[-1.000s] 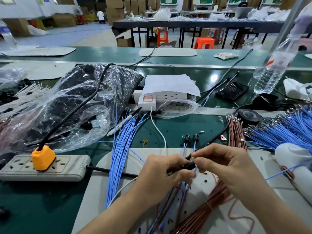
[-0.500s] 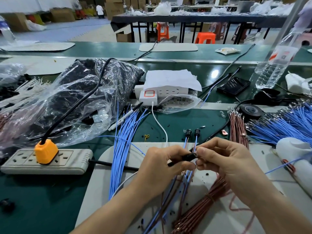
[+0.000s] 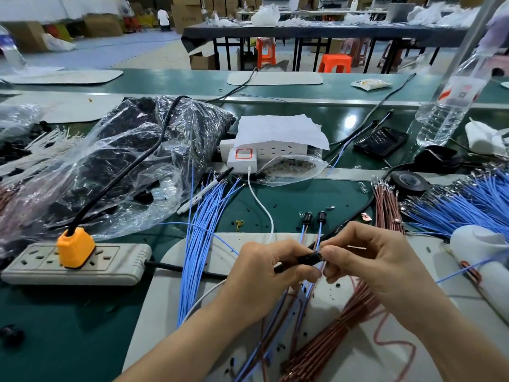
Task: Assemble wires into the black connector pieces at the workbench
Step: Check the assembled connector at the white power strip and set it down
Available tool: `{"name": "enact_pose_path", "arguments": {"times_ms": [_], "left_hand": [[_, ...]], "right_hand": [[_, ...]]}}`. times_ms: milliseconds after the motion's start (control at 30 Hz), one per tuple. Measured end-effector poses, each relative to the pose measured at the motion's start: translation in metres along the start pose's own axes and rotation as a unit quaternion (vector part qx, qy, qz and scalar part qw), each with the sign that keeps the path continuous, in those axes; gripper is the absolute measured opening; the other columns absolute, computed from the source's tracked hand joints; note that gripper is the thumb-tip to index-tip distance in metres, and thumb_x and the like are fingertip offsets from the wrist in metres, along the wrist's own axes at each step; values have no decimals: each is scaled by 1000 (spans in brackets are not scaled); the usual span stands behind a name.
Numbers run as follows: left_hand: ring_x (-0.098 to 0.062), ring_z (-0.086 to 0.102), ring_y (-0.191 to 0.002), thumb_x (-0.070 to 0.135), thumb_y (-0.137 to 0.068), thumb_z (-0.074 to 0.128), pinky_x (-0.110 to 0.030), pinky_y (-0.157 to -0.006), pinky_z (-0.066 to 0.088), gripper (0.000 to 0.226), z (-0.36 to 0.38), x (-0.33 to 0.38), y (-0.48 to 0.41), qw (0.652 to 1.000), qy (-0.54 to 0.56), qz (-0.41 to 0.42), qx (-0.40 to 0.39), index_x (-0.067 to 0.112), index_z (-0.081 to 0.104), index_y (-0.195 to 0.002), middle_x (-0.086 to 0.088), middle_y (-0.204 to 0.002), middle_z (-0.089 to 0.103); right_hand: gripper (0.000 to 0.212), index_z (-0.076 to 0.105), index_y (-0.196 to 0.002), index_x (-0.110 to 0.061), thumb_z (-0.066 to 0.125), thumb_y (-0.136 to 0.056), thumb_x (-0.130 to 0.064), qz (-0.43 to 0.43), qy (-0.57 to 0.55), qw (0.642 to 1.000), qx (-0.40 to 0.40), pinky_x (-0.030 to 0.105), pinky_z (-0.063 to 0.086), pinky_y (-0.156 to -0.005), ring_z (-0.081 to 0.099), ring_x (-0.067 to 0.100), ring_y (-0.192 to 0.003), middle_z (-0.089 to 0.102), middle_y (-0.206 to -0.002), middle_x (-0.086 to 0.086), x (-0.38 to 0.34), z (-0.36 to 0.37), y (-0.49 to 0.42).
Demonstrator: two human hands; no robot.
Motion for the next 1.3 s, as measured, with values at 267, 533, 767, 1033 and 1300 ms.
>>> {"name": "enact_pose_path", "arguments": {"times_ms": [267,533,767,1033,1300], "left_hand": [[-3,58,-51,13,-76,77,-13,-62,46,11,-1,0,0,1000,-11,23,8,12,73,-87,2,-69,70],[-8,69,-85,7,-87,64,-22,-83,52,19,-3,1,-3,996,70,19,49,21,64,-101,7,-91,73],[-2,66,-95,2,-87,62,-16,-83,48,32,-3,2,-2,997,58,39,43,32,59,-97,19,-91,69],[-2,68,-86,-1,-82,68,-18,-81,51,26,-2,-1,-3,997,3,61,38,15,68,-103,10,-86,72],[-10,69,-62,1,-82,68,-20,-72,54,19,1,-2,-2,999,35,16,-14,6,69,-100,5,-78,72]], "right_hand": [[12,65,-72,-4,70,-67,-13,-21,4,1000,-17,23,51,-49,61,20,-49,65,-62,12,0,1,1],[16,71,-76,-16,72,-64,-27,-89,-56,994,27,22,48,-51,54,18,-50,61,-63,8,-10,-2,3],[16,72,-81,-10,68,-68,-19,-90,-48,995,17,24,52,-52,62,22,-49,66,-64,14,-8,11,9],[10,68,-77,-16,72,-79,-7,-144,96,984,48,22,53,-51,65,18,-49,69,-64,7,-5,10,10],[16,68,-75,-16,67,-83,-2,-86,77,993,28,26,51,-45,60,20,-42,65,-57,13,4,4,4]]}}
Point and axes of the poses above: each hand's wrist, its own y-axis away from the middle knuckle, its own z-axis out of the palm, x = y × z, the point moved 3 cm from there along -y, towards the middle knuckle
